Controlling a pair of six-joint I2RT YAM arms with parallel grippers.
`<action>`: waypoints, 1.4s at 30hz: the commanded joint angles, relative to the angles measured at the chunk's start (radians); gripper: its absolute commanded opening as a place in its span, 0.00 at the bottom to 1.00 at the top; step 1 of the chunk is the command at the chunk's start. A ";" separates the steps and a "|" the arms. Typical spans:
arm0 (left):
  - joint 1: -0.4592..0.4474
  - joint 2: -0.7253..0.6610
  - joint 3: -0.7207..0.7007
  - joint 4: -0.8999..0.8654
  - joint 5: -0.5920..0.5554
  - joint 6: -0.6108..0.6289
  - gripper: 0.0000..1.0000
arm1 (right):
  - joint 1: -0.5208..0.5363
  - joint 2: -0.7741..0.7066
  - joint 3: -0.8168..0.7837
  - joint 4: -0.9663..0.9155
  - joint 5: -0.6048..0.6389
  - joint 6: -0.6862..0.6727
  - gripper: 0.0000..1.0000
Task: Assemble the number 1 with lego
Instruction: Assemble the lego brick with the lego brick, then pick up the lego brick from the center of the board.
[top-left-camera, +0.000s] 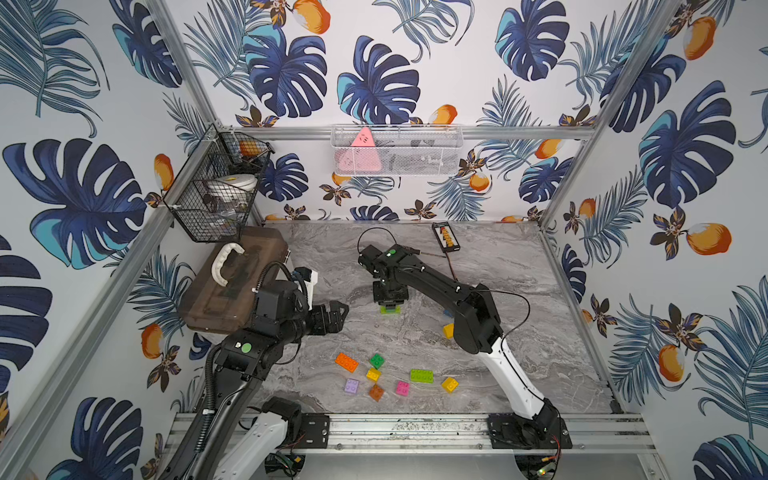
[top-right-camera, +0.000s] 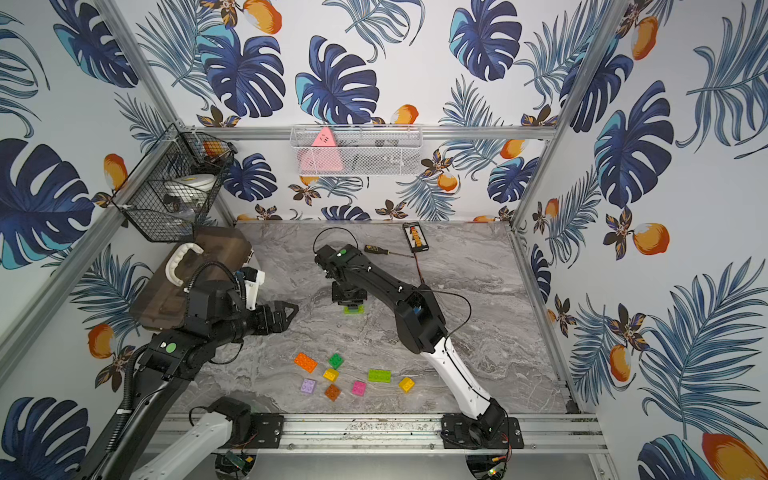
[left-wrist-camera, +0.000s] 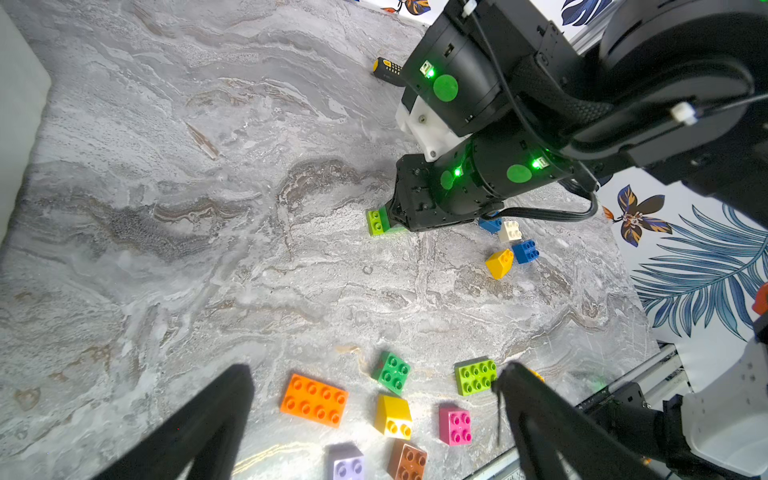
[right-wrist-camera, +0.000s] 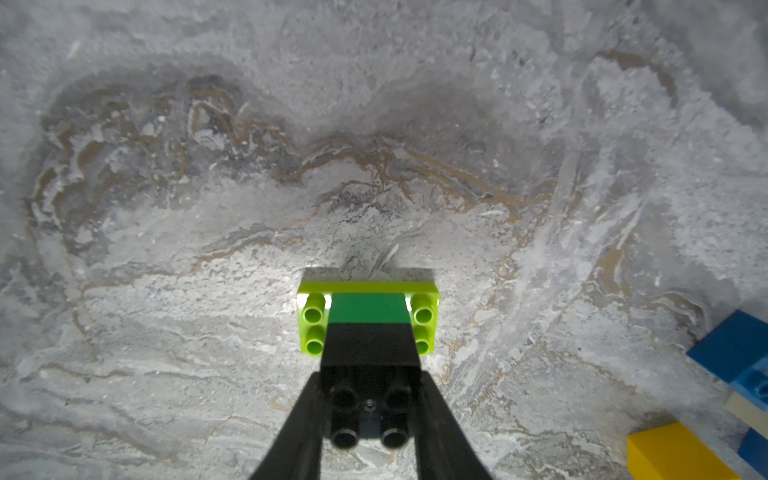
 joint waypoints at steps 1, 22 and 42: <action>0.004 -0.006 -0.002 0.018 -0.005 0.001 0.99 | 0.001 -0.007 -0.003 -0.024 -0.022 0.040 0.46; 0.003 0.008 0.004 0.015 0.014 0.005 0.99 | -0.117 -0.659 -0.667 0.130 0.017 0.052 0.68; 0.001 0.051 0.005 0.012 0.014 0.004 0.96 | -0.394 -0.481 -0.714 0.249 -0.088 0.009 0.59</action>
